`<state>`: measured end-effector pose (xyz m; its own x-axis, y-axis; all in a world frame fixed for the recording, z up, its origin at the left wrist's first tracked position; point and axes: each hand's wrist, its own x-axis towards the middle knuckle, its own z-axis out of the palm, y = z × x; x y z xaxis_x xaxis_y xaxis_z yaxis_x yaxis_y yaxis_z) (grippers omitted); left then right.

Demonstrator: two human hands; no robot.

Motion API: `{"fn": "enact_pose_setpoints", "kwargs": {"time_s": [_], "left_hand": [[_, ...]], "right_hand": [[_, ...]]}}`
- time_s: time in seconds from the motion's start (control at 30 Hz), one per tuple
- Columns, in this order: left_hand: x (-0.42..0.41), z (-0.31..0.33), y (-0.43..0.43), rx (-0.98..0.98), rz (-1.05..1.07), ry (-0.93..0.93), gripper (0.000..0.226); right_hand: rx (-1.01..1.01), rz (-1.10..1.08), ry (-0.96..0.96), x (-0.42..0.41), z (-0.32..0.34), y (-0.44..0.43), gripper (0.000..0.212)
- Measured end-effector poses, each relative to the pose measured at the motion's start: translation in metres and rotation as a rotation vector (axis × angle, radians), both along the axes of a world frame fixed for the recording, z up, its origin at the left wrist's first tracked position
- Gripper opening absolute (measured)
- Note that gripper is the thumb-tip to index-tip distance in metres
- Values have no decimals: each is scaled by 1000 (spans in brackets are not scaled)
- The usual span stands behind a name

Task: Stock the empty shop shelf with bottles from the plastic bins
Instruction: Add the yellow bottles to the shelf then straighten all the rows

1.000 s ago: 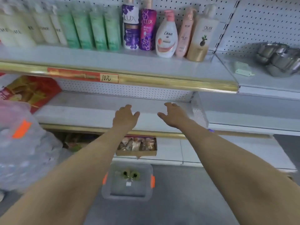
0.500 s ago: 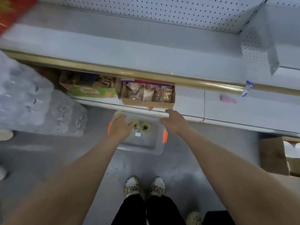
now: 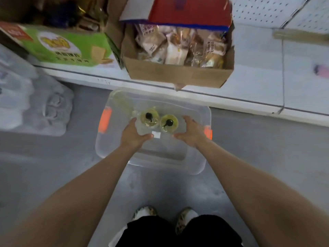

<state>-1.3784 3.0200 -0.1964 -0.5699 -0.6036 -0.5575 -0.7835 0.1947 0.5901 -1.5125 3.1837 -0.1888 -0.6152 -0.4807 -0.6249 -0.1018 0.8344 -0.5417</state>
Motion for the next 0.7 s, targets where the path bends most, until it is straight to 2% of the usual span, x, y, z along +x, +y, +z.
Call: {"fn": "enact_pose_setpoints", "kwargs": {"time_s": [0.17,0.27,0.37,0.47,0.6,0.7], "left_hand": [[-28,-77,-11,6,-35,120,115],[-41,-103,-16,-20,-55,190,122],[-45,-117,-18,-30,-48,259,117],[-44,-125,-21,-29,-25,333,100],[-38,-130,-34,27,29,340,87],[-29,-122,-40,198,155,330,78]], "right_hand": [[-68,71,66,-9,-74,-17,109],[-98,148,94,-15,-101,-25,109],[-97,191,172,-16,-113,-27,108],[-188,173,194,-14,-116,-27,99],[-293,-2,83,-18,-116,-29,88],[-322,-236,-155,-20,-109,-28,74]]}}
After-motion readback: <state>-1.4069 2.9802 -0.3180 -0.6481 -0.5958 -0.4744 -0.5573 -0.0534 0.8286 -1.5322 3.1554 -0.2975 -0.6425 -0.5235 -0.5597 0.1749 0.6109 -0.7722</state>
